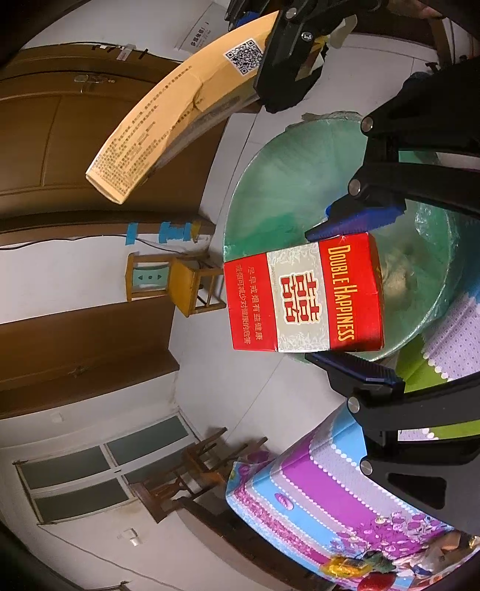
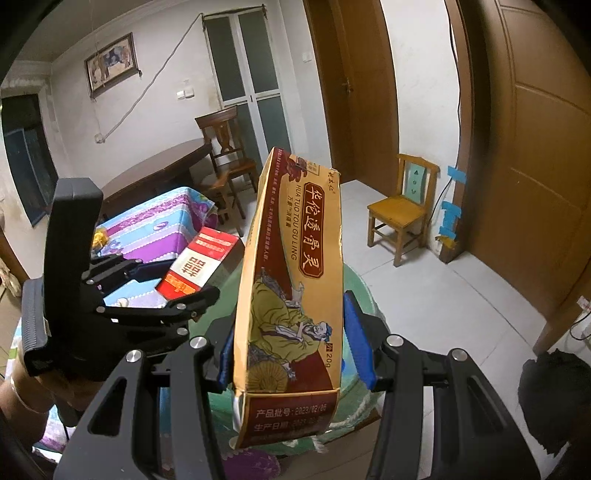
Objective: Collect trash
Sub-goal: 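Carry the cigarette pack and yellow box with both tools over the bin, then open both tools to drop the pack and yellow box into the bin, then move both open tools back toward the table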
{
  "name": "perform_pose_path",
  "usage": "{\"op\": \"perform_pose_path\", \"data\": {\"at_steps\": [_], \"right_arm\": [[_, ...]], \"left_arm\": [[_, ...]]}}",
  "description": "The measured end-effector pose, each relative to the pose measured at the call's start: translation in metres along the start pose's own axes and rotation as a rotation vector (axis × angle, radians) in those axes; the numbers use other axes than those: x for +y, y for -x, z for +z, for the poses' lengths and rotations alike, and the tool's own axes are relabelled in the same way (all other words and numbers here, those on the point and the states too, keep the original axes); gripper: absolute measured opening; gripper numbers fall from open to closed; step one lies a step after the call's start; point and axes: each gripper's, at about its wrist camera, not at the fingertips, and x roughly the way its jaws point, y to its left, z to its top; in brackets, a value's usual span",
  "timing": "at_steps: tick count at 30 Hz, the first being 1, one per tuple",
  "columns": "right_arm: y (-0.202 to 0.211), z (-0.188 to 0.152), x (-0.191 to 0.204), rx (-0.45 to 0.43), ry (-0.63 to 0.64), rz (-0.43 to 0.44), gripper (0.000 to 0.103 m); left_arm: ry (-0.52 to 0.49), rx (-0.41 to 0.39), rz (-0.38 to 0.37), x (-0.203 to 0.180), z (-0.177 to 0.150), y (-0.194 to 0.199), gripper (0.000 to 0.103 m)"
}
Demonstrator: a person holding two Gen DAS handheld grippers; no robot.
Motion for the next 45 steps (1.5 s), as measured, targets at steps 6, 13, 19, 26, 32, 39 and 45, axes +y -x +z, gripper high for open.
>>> {"op": "perform_pose_path", "data": {"at_steps": [6,13,19,26,32,39,45], "right_arm": [[-0.017,0.002,0.001,0.012,0.031,0.021,0.051],[-0.020,0.001,-0.006,-0.019,-0.003,0.010,0.066],[-0.014,0.000,-0.002,-0.027,0.006,0.005,0.066],[-0.002,-0.001,0.008,-0.060,0.015,0.009,0.066],[0.012,-0.006,0.021,-0.116,0.033,-0.007,0.066],[0.037,-0.021,0.047,-0.268,0.059,-0.042,0.066],[0.040,-0.037,0.083,-0.348,0.117,-0.035,0.066]], "left_arm": [[0.048,0.032,-0.057,0.016,0.002,-0.011,0.073],[0.079,0.037,-0.058,0.029,0.000,-0.015,0.085],[0.085,0.024,-0.052,0.031,0.000,-0.010,0.085],[0.092,0.005,-0.009,0.033,-0.010,0.001,0.085],[0.115,-0.024,0.057,0.040,-0.027,0.015,0.085],[0.177,-0.059,0.137,0.061,-0.057,0.040,0.085],[0.264,-0.088,0.168,0.090,-0.090,0.071,0.086]]}}
